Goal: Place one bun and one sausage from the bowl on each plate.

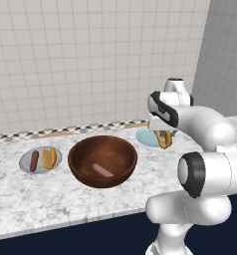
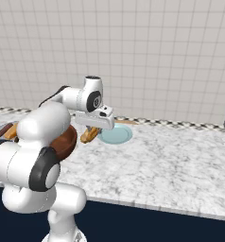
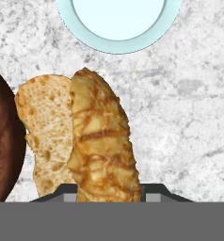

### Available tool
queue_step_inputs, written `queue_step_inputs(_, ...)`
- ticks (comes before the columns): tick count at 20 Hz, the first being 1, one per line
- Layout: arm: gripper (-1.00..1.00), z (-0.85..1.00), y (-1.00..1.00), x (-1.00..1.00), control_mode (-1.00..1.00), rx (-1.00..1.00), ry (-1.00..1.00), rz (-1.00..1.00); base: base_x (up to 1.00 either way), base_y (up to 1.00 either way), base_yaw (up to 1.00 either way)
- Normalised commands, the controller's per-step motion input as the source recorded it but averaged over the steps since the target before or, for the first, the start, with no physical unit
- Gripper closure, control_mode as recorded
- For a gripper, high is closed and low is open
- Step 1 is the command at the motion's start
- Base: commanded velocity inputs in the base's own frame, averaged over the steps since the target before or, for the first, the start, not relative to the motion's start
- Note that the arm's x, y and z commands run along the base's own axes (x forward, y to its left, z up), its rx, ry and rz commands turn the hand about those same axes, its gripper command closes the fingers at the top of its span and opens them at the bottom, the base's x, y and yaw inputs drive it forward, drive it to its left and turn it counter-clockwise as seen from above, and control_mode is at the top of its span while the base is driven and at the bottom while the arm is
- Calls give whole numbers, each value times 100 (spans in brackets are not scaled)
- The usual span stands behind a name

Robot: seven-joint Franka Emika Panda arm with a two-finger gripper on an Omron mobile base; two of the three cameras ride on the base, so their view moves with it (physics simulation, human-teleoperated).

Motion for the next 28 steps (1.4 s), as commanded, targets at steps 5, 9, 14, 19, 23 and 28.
queue_step_inputs(5, 100, -7, -21, 85, -100, 1, 0, 0, 0, 0, 0)
queue_step_inputs(9, 100, -28, -57, 100, -100, 4, 4, 0, 0, 0, 0)
queue_step_inputs(14, 100, -38, -44, 80, -100, 0, 3, 0, 0, 0, 0)
queue_step_inputs(19, 100, -38, -34, 55, -100, 0, 0, 0, 0, 0, 0)
queue_step_inputs(23, 100, -35, -9, 41, -100, 0, 0, 0, 0, 0, 0)
queue_step_inputs(28, 100, -40, 0, 28, -100, 0, 0, 0, 0, 0, 0)
